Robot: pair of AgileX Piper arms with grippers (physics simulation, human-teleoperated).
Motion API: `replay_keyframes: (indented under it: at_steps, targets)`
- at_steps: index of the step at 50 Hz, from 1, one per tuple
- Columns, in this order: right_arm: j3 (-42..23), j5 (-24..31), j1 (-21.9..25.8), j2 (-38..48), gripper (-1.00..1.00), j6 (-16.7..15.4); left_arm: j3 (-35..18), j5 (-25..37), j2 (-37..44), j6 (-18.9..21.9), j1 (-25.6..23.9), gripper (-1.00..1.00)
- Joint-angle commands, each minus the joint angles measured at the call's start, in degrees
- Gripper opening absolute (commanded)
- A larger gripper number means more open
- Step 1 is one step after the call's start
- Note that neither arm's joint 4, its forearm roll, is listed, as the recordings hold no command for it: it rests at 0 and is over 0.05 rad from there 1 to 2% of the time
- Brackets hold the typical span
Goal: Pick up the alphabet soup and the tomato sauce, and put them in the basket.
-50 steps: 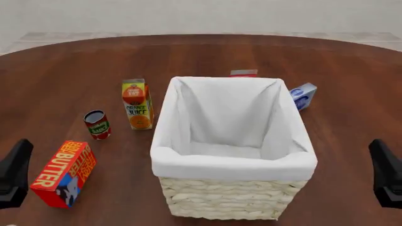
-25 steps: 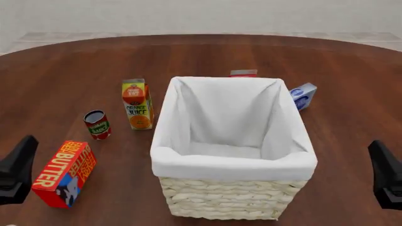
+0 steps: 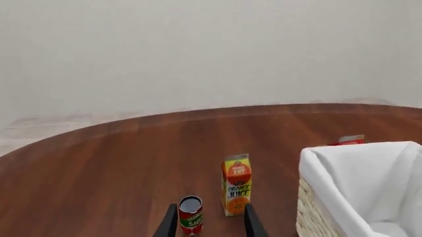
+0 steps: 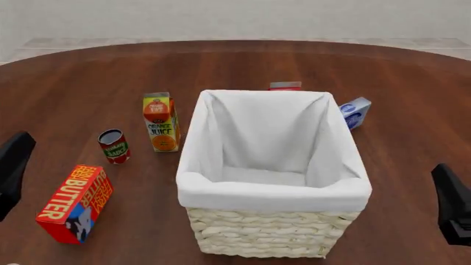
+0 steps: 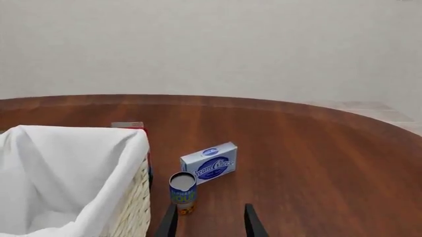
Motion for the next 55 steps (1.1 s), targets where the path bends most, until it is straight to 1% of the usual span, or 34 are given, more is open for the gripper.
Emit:
replay_keyframes:
  at_steps: [1, 9, 13, 14, 16, 24, 26, 28, 35, 38, 39, 40, 45, 48, 50, 51, 53, 54, 55]
  targets:
    - [-0.07, 0.00, 0.08, 0.00, 1.00, -0.01, -4.64, 1.62, 2.57, 0.36, -0.65, 1.00]
    - [-0.01, -0.01, 0.27, -0.01, 1.00, 0.08, -8.89, 0.95, 7.08, 1.74, -1.15, 1.00]
    - [-0.08, 0.03, 0.16, -0.02, 1.00, 0.30, -9.75, 1.13, 7.85, 2.54, -2.08, 1.00]
    - [-0.16, 0.05, 0.14, -0.02, 1.00, 0.33, -10.27, 1.09, 9.07, 2.48, -2.81, 1.00]
    - [-0.18, 0.06, 0.16, -0.02, 1.00, 0.34, -10.51, 1.01, 9.47, 2.75, -2.54, 1.00]
    - [-0.16, 0.05, 0.49, -0.01, 1.00, 0.36, -14.18, 1.15, 13.65, 4.16, -2.77, 1.00]
    - [-0.12, 0.04, 0.57, -0.01, 1.00, 0.31, -15.06, 1.14, 15.39, 5.19, -3.10, 1.00]
    - [-0.12, 0.02, 0.55, -0.01, 1.00, 0.37, -15.48, 1.12, 16.33, 4.88, -2.58, 1.00]
    - [-0.05, -0.02, 0.54, -0.01, 1.00, 0.34, -16.73, 0.91, 19.79, 6.43, -3.26, 1.00]
    - [-0.01, -0.03, 0.61, -0.02, 1.00, 0.32, -17.65, 1.16, 21.86, 6.21, -3.08, 1.00]
    - [-0.01, -0.03, 0.58, -0.02, 1.00, 0.36, -18.18, 1.21, 23.45, 6.37, -1.95, 1.00]
    - [-0.01, -0.02, 0.62, -0.02, 1.00, 0.39, -18.41, 1.13, 23.48, 6.92, -2.38, 1.00]
    - [-0.04, -0.03, 0.72, -0.02, 1.00, 0.49, -20.89, 2.46, 26.40, 8.59, -2.42, 1.00]
    - [-0.06, -0.04, 0.72, -0.03, 1.00, 0.54, -22.83, 3.45, 28.40, 8.33, -1.44, 1.00]
    - [-0.06, -0.03, 0.71, -0.03, 1.00, 0.44, -24.38, 4.43, 30.32, 7.69, 0.17, 1.00]
    - [-0.06, -0.04, 0.71, -0.03, 1.00, 0.51, -25.21, 5.24, 30.69, 7.53, -0.56, 1.00]
    - [-0.04, -0.05, 0.68, -0.02, 1.00, 0.48, -27.11, 6.73, 31.59, 7.93, -0.26, 1.00]
    - [-0.02, -0.05, 0.74, -0.02, 1.00, 0.49, -29.04, 8.09, 32.47, 7.48, -0.51, 1.00]
    - [-0.02, -0.05, 0.74, -0.02, 1.00, 0.49, -29.07, 8.11, 32.47, 7.48, -0.51, 1.00]
